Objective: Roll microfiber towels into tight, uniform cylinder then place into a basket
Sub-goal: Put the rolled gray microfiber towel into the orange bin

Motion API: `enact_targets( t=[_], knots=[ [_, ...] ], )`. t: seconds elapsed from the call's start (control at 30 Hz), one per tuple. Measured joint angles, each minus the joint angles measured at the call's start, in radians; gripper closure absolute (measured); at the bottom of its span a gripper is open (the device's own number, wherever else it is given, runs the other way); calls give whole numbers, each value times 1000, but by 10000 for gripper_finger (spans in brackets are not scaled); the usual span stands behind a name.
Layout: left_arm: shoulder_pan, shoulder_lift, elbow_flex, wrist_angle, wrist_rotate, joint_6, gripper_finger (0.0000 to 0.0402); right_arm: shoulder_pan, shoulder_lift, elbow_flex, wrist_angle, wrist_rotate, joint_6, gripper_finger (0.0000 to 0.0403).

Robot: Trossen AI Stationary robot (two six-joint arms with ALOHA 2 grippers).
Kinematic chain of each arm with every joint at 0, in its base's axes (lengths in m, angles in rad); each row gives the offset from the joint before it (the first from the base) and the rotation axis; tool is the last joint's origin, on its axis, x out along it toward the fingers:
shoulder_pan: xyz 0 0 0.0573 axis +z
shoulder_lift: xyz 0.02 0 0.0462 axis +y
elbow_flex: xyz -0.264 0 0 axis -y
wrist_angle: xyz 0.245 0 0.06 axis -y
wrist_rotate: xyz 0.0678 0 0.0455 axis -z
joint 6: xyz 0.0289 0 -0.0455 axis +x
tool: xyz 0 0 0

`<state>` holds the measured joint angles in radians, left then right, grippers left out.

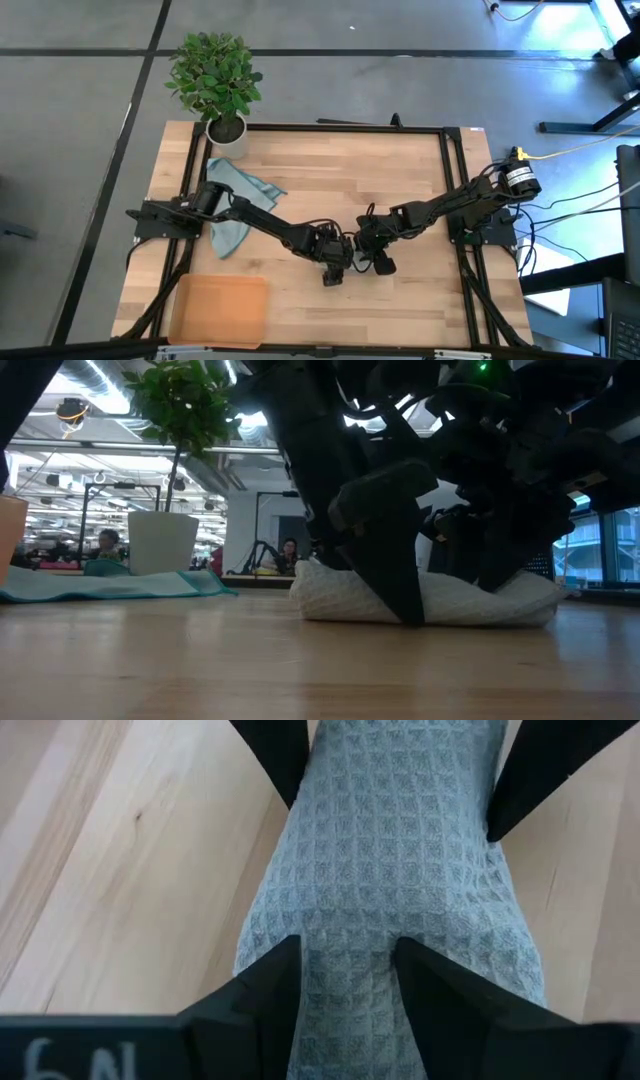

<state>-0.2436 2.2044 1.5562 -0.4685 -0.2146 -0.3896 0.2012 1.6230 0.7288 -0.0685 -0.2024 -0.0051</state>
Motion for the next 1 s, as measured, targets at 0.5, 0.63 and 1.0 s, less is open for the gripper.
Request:
enact_targets(
  t=[0.5, 0.63, 1.0],
  knots=[
    [0, 1, -1, 4, -11, 7, 269, 0, 0, 0, 0, 0, 0, 236],
    [0, 0, -1, 0, -13, 28, 322, 0, 0, 0, 1, 0, 0, 236],
    [0, 0, -1, -2, -6, 59, 358, 0, 0, 0, 1, 0, 0, 236]
  ],
)
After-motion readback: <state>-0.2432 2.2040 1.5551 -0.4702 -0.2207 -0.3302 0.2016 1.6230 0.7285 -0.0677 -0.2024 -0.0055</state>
